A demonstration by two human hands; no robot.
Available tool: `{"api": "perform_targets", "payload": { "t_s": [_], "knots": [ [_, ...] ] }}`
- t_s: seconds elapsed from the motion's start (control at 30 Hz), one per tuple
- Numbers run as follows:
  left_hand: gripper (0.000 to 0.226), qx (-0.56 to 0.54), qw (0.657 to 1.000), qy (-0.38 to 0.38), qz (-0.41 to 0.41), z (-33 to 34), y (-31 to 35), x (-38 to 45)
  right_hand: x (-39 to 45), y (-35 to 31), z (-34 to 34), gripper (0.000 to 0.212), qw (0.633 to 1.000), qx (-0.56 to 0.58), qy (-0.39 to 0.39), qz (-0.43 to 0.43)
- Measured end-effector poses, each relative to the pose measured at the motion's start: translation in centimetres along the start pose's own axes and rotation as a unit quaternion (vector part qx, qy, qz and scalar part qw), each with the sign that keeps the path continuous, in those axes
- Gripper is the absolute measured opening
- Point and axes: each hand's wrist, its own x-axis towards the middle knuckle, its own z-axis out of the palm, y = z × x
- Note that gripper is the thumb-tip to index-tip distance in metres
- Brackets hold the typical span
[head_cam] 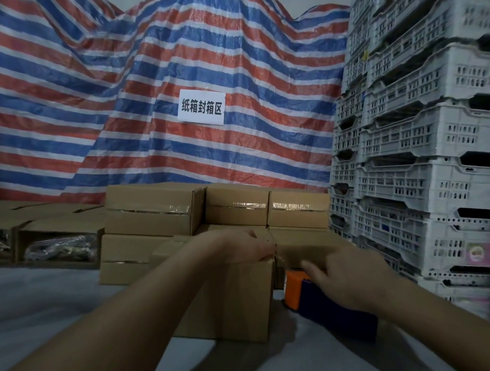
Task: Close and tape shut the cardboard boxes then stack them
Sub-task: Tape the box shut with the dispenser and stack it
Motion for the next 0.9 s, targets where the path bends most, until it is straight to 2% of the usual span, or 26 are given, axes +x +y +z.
{"api": "perform_targets", "payload": {
  "t_s": [0.07, 0.1, 0.17, 0.23, 0.3, 0.37, 0.53, 0.63, 0.73, 0.83, 0.9],
  "knots": [
    [0.047, 0.002, 1.0, -0.002, -0.001, 0.0, 0.1, -0.1, 1.0, -0.2, -1.8, 0.079, 0.991, 0.132, 0.03, 0.019],
    [0.041, 0.003, 1.0, -0.002, 0.0, 0.0, 0.2, -0.1, 1.6, -0.7, -2.6, 0.075, 0.971, 0.233, 0.046, 0.029],
    [0.027, 0.001, 1.0, -0.006, 0.005, 0.1, 0.4, -0.2, 3.1, -2.2, -3.7, 0.065, 0.885, 0.459, 0.038, 0.072],
    [0.028, 0.001, 1.0, -0.004, 0.007, 0.1, 0.5, -0.3, 4.4, -4.2, -4.3, 0.054, 0.771, 0.625, 0.008, 0.12],
    [0.027, 0.006, 1.0, -0.001, 0.01, 0.2, 0.5, -0.2, 4.4, -6.1, -4.1, 0.05, 0.689, 0.713, -0.007, 0.129],
    [0.022, 0.006, 1.0, -0.003, 0.017, 0.2, 0.6, -0.3, 4.0, -7.7, -3.2, 0.052, 0.641, 0.756, -0.009, 0.133],
    [0.043, -0.002, 0.999, -0.004, 0.032, 0.2, 0.8, -0.8, 3.3, -10.2, 0.3, 0.054, 0.566, 0.812, -0.015, 0.144],
    [0.042, 0.004, 0.999, -0.014, 0.037, 0.2, 1.0, -1.0, 3.2, -10.6, 1.3, 0.055, 0.532, 0.836, 0.018, 0.137],
    [0.036, 0.004, 0.999, -0.018, 0.027, 0.0, 1.2, -0.9, 3.0, -10.2, 1.3, 0.058, 0.49, 0.861, 0.013, 0.139],
    [0.044, -0.046, 0.998, 0.033, 0.011, -0.2, 0.8, -0.9, 3.0, -9.5, 1.4, 0.064, 0.465, 0.875, -0.02, 0.132],
    [0.043, -0.12, 0.987, 0.1, 0.029, -0.6, 0.1, -1.2, 3.0, -8.9, 1.8, 0.064, 0.459, 0.877, -0.015, 0.141]
  ]
}}
